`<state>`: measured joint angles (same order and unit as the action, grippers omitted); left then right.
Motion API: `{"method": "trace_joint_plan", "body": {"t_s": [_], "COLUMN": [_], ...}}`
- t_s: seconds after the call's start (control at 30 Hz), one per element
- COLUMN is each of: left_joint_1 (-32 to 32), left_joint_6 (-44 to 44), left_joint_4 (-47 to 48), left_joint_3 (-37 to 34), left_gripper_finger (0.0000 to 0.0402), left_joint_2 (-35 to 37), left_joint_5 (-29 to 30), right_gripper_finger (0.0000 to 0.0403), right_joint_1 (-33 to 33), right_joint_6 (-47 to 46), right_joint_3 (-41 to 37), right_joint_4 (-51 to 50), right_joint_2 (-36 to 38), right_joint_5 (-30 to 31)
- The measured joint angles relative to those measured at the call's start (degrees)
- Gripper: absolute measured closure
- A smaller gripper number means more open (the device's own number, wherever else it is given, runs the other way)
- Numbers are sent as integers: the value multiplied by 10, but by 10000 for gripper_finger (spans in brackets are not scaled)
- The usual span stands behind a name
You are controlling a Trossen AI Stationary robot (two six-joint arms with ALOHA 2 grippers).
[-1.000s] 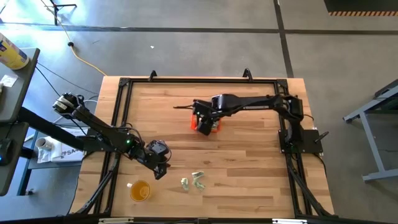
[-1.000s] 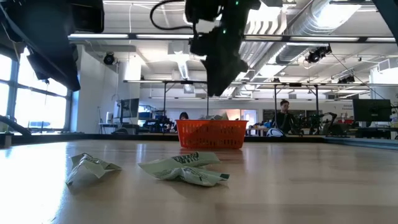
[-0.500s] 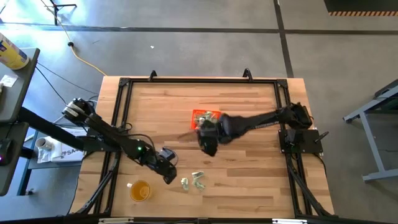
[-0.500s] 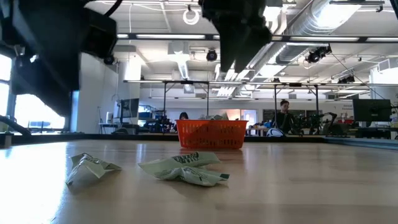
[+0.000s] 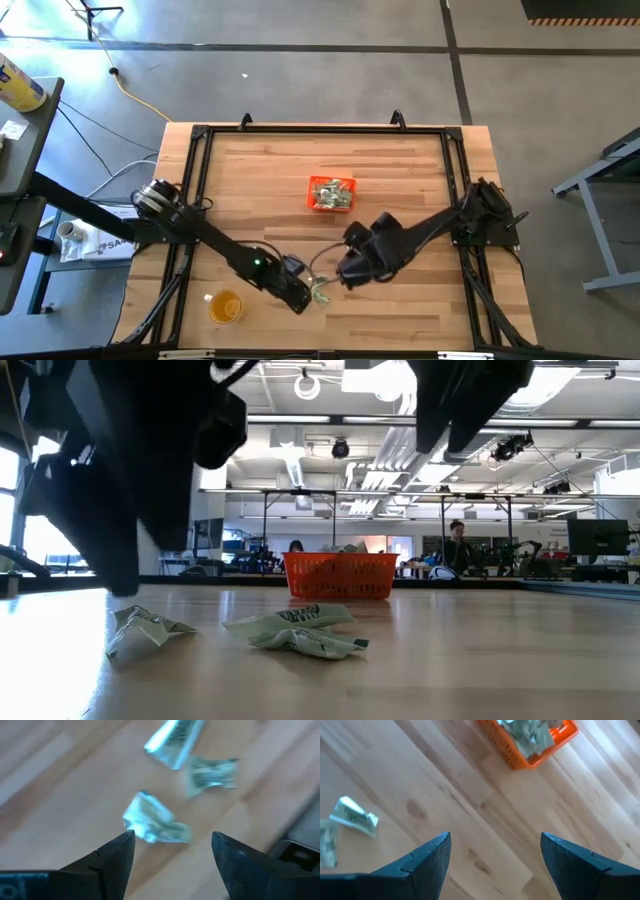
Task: Pick and place Stevia / Truvia into bins
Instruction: Put the bottom left stevia packet into the basket
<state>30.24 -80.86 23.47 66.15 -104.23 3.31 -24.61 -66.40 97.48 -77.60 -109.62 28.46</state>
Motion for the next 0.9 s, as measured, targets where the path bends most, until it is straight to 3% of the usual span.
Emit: {"method": "trace_joint_plan", "body": {"t_s": [0.2,0.4,0.53,0.8,0.9], "left_joint_1": [10,13,10,-30,-56], "left_joint_6": [-3,33,50,201,249], "left_joint_4": [131,175,202,238,276], "left_joint_3": [88,129,134,133,130], "left_gripper_finger": [103,119,181,368,380], "left_joint_2": [-83,-118,-119,-118,-109], "left_joint_5": [4,19,39,56,61], "right_gripper_finger": [104,104,104,104,104], "right_joint_1": [-37,-58,-68,-71,-80], "right_joint_6": [-43,-64,-72,-86,-101], "right_joint_3": [-16,-33,-36,-36,-34], "right_joint_4": [-1,0,-3,-7,-8], "right_joint_2": [0,0,0,0,1], "right_joint_5": [6,3,1,7,30]}}
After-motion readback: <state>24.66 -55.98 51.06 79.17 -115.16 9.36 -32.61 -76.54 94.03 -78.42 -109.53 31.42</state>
